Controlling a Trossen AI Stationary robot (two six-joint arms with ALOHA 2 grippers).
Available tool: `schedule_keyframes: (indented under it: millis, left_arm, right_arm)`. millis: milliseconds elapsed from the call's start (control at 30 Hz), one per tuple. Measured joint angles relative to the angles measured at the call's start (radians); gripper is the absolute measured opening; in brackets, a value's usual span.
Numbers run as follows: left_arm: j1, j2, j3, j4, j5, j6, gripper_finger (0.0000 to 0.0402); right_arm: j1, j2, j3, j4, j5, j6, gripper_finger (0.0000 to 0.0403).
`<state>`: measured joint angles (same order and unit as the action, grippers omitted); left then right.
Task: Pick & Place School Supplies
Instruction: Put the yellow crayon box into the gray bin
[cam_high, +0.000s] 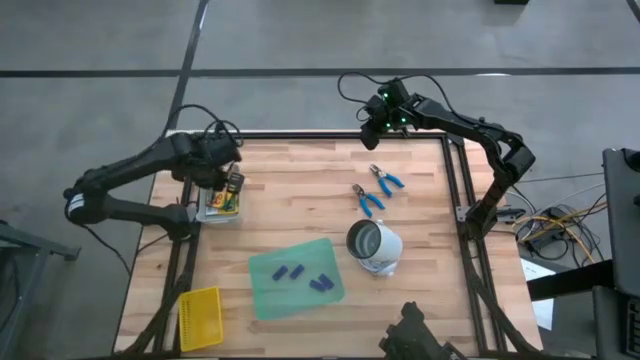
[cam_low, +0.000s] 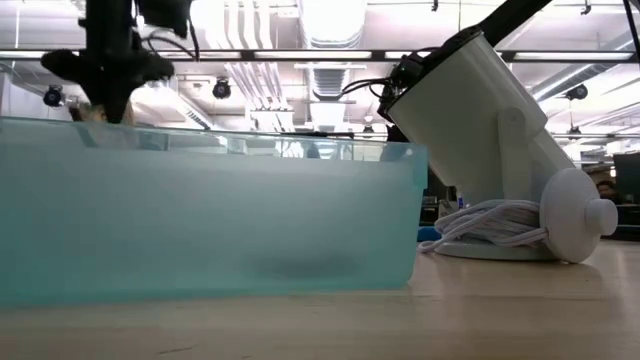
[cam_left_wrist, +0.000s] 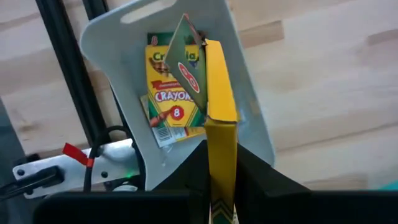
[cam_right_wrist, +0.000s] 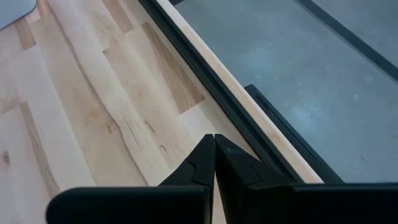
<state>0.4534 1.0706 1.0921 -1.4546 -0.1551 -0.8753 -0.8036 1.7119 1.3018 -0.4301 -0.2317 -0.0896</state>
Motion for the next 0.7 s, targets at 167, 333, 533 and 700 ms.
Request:
schedule_keyframes:
  millis: [167,333,533,700]
  left_arm:
    - [0.0,0.056,-0.093,0.044,0.0,-0.037,0.0041]
    - [0.0,0.108,-0.19,0.129,0.018,-0.042,0.0041]
    - [0.002,0.135,-0.278,0.229,0.024,-0.045,0.0042]
    - [0.003,0.134,-0.304,0.252,0.024,-0.12,0.0043]
  right_arm:
    - [0.0,0.009,0.0,0.0,0.0,0.0,0.0008]
    - [0.0,0.032,-0.002,0.0,-0.001,0.0,0.0008]
    - [0.0,0.067,-0.002,-0.006,-0.004,0.0,0.0008]
    - [0.0,0.09,-0.002,-0.009,-0.006,0.0,0.0008]
